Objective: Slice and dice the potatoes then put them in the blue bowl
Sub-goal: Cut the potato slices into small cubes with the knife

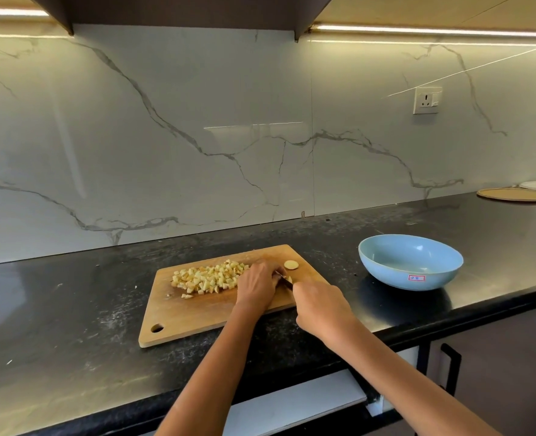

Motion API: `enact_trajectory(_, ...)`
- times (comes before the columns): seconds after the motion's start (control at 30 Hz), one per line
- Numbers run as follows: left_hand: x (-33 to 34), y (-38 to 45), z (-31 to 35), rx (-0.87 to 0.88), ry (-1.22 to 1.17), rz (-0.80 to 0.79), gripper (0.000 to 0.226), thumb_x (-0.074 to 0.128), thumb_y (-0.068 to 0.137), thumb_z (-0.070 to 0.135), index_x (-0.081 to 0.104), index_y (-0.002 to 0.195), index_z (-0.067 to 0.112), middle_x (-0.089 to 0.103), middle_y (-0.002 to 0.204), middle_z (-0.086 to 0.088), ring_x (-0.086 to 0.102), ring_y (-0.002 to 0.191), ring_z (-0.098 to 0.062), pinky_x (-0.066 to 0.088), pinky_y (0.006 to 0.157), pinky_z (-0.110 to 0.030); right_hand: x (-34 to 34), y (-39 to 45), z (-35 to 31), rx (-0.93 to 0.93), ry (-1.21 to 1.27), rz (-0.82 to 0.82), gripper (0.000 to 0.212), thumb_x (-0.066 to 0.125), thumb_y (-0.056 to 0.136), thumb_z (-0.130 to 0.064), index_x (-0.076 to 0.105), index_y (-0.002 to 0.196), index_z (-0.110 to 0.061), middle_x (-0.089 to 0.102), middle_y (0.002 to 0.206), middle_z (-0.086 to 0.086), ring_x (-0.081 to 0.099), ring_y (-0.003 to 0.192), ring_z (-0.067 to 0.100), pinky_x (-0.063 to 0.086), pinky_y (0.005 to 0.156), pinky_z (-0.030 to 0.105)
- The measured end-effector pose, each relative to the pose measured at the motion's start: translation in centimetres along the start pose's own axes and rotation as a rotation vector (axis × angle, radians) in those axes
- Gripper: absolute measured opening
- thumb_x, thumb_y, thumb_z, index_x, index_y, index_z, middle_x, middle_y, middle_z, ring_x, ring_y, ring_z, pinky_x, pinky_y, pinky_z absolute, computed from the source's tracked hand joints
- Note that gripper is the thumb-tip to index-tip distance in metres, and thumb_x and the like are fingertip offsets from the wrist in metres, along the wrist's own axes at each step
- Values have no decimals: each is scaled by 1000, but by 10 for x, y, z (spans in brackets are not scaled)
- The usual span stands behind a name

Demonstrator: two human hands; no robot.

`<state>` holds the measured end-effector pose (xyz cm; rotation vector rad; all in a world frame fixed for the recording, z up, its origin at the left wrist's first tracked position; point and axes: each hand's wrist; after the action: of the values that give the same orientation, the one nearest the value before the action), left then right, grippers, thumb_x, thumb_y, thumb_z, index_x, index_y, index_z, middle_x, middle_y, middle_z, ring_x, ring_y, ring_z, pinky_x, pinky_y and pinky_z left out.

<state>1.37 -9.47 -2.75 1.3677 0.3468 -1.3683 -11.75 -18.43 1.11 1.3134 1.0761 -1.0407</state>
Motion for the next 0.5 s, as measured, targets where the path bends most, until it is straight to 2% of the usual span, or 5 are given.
enact_trajectory(0.17,0,-1,-1,5,-55,-5,16,55,92,23,68,101,25,66,108,2,61,94,-15,49,73,-28,-15,-18,3,7,-33,13,19,48,93,-11,58,109,-8,62,105,7,62,94,22,38,68,28)
enact_trajectory(0.27,-2,-4,-1,4,-103,-6,19,53,92,14,69,96,23,68,104,2,61,90,-16,50,76,-30,-28,-18,10,55,-33,41,18,47,92,-9,58,105,-7,60,95,9,61,89,25,37,66,29)
enact_trajectory(0.33,-4,-6,-1,23,-134,-12,22,52,92,8,71,95,19,69,102,0,62,89,-15,50,79,-28,-30,-15,14,80,-24,36,18,46,92,-9,58,106,-7,62,100,9,57,81,24,38,66,30)
enact_trajectory(0.5,-5,-9,1,57,-236,31,13,61,87,8,71,95,10,70,97,-3,60,87,-11,41,76,-16,-20,-8,23,112,12,2,22,47,94,-13,58,112,-9,62,108,9,62,93,23,40,68,28)
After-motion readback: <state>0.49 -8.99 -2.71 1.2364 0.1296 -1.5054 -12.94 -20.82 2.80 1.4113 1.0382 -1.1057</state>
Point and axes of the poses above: each hand's wrist, its own y-axis towards the middle knuckle, its own x-axis out of the palm, z = x × y
